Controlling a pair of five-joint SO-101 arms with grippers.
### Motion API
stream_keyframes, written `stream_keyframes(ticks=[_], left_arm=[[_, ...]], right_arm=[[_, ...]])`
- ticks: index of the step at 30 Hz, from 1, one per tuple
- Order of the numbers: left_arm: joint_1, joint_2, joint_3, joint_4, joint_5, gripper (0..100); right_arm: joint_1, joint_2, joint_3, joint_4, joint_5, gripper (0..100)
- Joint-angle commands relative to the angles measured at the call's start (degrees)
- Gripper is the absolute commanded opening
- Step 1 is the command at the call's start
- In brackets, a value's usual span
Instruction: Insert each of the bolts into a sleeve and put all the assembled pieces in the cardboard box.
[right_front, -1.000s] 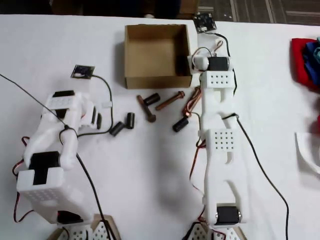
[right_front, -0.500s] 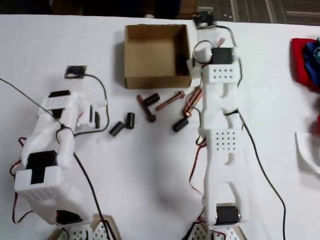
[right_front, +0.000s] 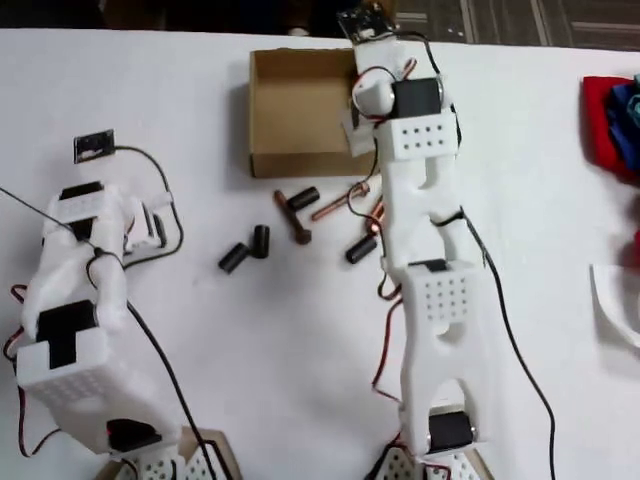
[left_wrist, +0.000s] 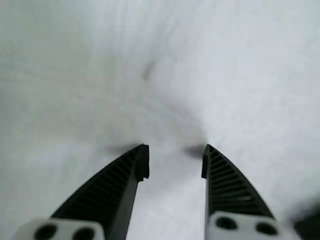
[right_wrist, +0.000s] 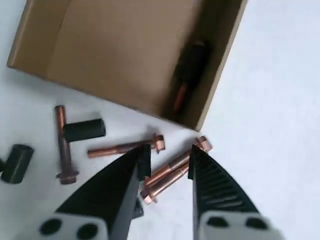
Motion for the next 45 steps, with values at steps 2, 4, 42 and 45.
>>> stream_keyframes(ticks=[2, 4, 42, 45], left_arm=[[-0.6, -0.4, -2.2, -0.3, 0.5, 19], [-0.6, -0.3, -2.2, -0.3, 0.4, 19], [-0.5, 0.0, -2.2, -1.1, 0.4, 19], [-0.5, 0.0, -2.2, -1.1, 0.4, 19]], right_arm=[[-5.4, -19.8, 27.9, 1.2, -8.6, 11.9], [-6.7, -23.8, 35.6, -0.3, -13.4, 13.9], [-4.1, 3.8, 34.7, -2.2, -51.6, 2.3], [-3.6, 3.8, 34.5, -1.0, -48.8, 2.0]])
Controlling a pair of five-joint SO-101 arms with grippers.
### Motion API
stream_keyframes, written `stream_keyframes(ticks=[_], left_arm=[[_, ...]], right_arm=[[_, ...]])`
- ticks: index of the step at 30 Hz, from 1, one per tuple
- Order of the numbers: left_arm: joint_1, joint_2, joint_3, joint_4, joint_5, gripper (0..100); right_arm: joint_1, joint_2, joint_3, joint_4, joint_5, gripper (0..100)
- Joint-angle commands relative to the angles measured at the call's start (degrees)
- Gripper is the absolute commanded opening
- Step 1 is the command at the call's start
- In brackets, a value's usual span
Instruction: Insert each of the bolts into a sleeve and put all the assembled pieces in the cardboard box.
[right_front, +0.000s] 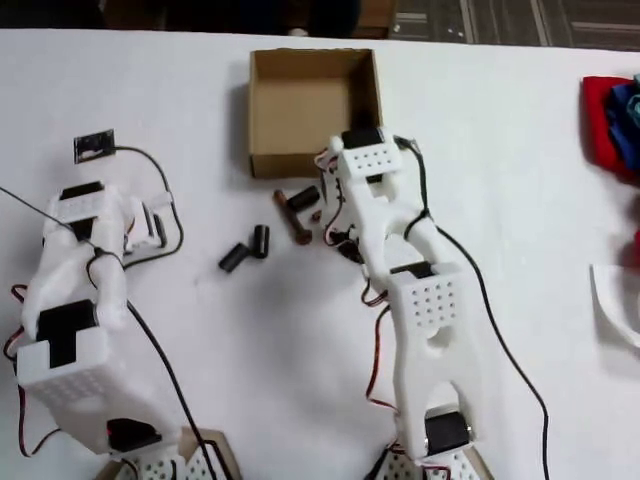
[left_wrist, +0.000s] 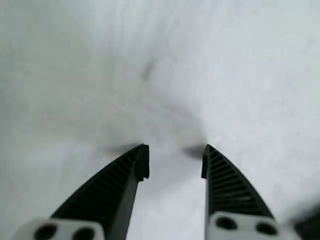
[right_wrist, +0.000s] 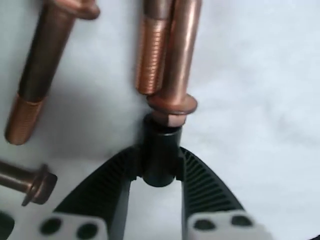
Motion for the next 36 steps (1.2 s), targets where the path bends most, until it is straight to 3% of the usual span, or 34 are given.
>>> stream_keyframes(ticks=[1, 9, 13, 20, 23, 28, 36], left_arm=[[-0.5, -0.2, -2.2, -0.9, 0.4, 19], [-0.5, -0.2, -2.2, -0.9, 0.4, 19], [-0.5, -0.2, -2.2, -0.9, 0.4, 19], [-0.5, -0.2, -2.2, -0.9, 0.4, 19], [-0.5, -0.2, -2.2, -0.9, 0.4, 19], [-0.5, -0.2, -2.2, -0.9, 0.4, 19], [-0.5, -0.2, -2.2, -0.9, 0.4, 19]], right_arm=[[0.5, 0.1, -1.8, 1.3, 4.7, 2.0], [-0.7, -2.7, 4.1, 2.7, 35.3, 2.0], [-3.1, -10.2, 13.8, 2.7, 45.2, 2.0], [-7.6, -20.7, 30.9, 1.3, 54.0, 2.1], [-7.4, -21.8, 31.5, -1.7, 56.4, 2.9], [-8.2, -21.8, 31.5, -5.4, 57.8, 13.0], [-9.0, -21.7, 31.5, -8.1, 57.9, 12.2]])
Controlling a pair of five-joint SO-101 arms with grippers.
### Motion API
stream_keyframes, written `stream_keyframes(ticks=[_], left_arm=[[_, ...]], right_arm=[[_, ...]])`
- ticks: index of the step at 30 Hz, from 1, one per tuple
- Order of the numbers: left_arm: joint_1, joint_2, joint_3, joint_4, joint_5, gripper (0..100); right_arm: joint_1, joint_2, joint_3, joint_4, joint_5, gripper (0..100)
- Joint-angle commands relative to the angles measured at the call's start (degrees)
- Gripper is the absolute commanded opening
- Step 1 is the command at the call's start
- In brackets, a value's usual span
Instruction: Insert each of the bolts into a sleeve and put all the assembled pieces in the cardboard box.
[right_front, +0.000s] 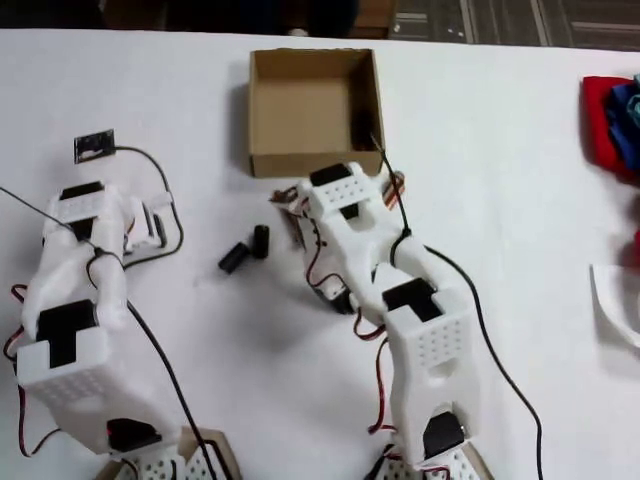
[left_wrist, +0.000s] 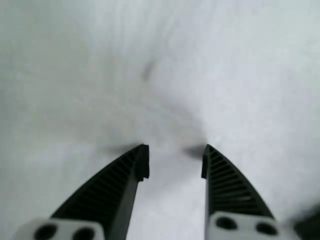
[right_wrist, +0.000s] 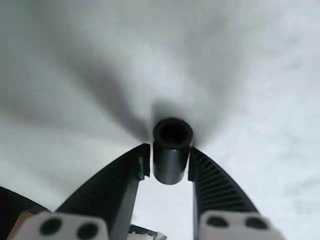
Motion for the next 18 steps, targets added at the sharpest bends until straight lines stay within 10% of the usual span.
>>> stream_keyframes(ticks=[1, 18], left_arm=[[-0.5, -0.2, -2.2, -0.9, 0.4, 19], [-0.5, -0.2, -2.2, -0.9, 0.4, 19]], right_arm=[[-0.7, -3.9, -0.3, -1.8, 0.4, 12.2], [1.0, 3.6, -0.4, -5.4, 3.2, 11.9]])
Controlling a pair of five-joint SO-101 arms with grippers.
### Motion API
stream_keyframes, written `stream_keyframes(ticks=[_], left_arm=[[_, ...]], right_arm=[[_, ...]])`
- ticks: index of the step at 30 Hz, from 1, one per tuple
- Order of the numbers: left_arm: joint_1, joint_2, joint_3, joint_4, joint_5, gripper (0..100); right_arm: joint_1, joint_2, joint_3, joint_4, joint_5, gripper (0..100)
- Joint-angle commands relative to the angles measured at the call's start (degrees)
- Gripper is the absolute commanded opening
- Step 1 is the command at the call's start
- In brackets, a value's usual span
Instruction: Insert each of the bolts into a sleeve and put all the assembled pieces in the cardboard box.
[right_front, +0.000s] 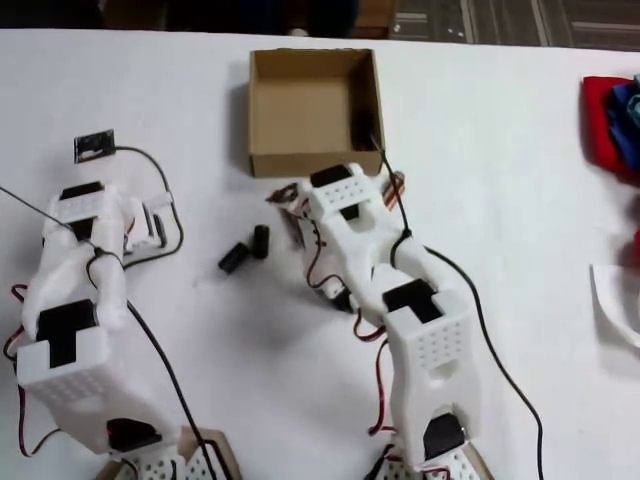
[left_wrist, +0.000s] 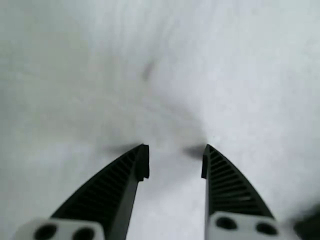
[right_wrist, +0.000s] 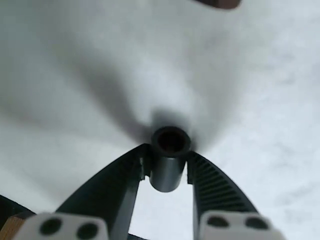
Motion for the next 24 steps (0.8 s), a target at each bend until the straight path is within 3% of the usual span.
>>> stream_keyframes(ticks=[1, 5, 15, 20, 24], left_arm=[[-0.5, -0.2, -2.2, -0.9, 0.4, 19], [-0.5, -0.2, -2.2, -0.9, 0.4, 19], [-0.5, -0.2, -2.2, -0.9, 0.4, 19], [-0.4, -0.1, -2.2, -0.9, 0.4, 19], [1.5, -0.1, -1.7, -0.9, -1.3, 19]], right_arm=[[1.3, 2.2, -0.5, -2.8, 0.5, 11.5], [1.1, 2.9, -0.3, -2.2, 0.4, 1.1], [4.4, -0.8, -10.8, 4.1, 0.4, 2.0], [7.3, -21.8, -17.0, 8.7, 0.9, 2.0], [8.7, -41.6, -11.8, 8.6, 3.1, 2.0]])
